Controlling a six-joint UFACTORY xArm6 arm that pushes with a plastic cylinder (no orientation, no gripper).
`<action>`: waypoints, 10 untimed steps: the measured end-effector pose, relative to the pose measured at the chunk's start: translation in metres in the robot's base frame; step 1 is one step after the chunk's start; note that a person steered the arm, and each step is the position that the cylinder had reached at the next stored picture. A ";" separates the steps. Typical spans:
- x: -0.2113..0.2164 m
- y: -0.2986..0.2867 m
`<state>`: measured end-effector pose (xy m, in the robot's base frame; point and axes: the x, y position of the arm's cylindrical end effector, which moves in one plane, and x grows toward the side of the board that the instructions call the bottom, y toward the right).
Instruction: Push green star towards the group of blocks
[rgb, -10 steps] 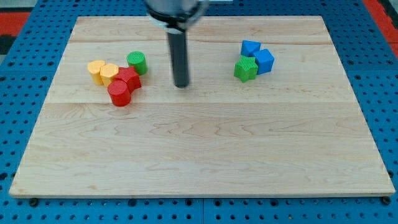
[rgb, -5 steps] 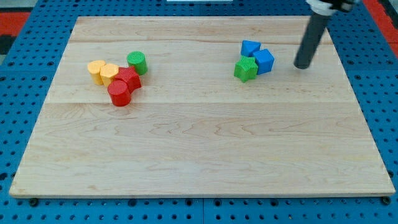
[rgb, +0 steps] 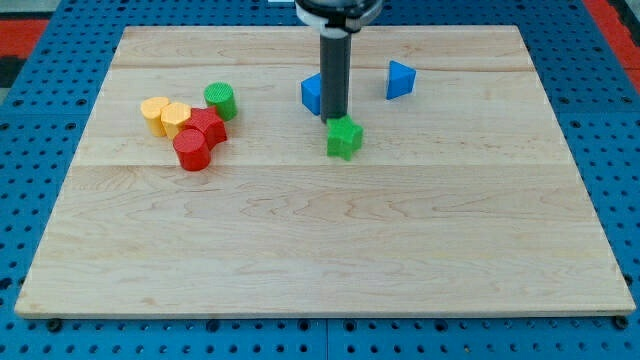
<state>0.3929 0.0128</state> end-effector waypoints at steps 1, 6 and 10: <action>0.020 -0.003; 0.069 0.009; 0.108 -0.132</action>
